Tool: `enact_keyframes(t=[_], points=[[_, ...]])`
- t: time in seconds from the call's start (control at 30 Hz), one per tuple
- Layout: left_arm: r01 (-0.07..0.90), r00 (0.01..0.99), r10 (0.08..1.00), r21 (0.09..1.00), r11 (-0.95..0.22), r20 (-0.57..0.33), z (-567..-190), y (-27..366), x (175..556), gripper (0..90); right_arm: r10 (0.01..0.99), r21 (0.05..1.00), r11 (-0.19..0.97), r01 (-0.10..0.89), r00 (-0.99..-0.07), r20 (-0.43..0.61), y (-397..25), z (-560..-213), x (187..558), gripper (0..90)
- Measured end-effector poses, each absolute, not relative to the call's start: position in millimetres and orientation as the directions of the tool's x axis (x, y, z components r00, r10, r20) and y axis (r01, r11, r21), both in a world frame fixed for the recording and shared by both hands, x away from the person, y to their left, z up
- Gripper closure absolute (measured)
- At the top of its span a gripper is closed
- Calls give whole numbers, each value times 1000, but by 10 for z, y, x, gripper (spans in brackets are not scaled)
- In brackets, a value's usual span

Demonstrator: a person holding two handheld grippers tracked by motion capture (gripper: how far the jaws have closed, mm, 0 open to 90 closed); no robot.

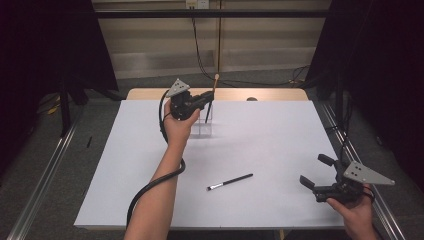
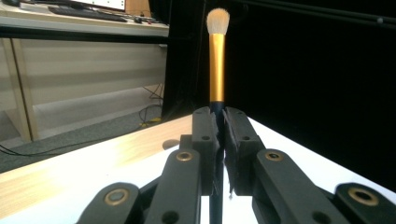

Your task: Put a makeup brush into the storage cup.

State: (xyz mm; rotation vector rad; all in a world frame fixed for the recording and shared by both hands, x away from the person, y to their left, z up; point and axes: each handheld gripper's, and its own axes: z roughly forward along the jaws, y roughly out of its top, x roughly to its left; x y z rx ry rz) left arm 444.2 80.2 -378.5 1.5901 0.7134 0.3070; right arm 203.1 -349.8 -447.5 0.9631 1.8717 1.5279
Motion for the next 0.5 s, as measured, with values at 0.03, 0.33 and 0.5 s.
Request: enact_keyframes(t=[0.03,0.33,0.5], points=[[261,766,609,965,0,-207,-3780,803,4445,836,797,976,104,191,-603,33,-3499,-4474,2031,0],[241,760,621,971,7,-193,-3721,809,4494,836,800,976,100,192,-599,36,-3506,-4469,2026,0],[234,754,628,972,20,-194,-3712,836,4531,836,798,976,104,190,-602,33,-3501,-4471,2027,0]])
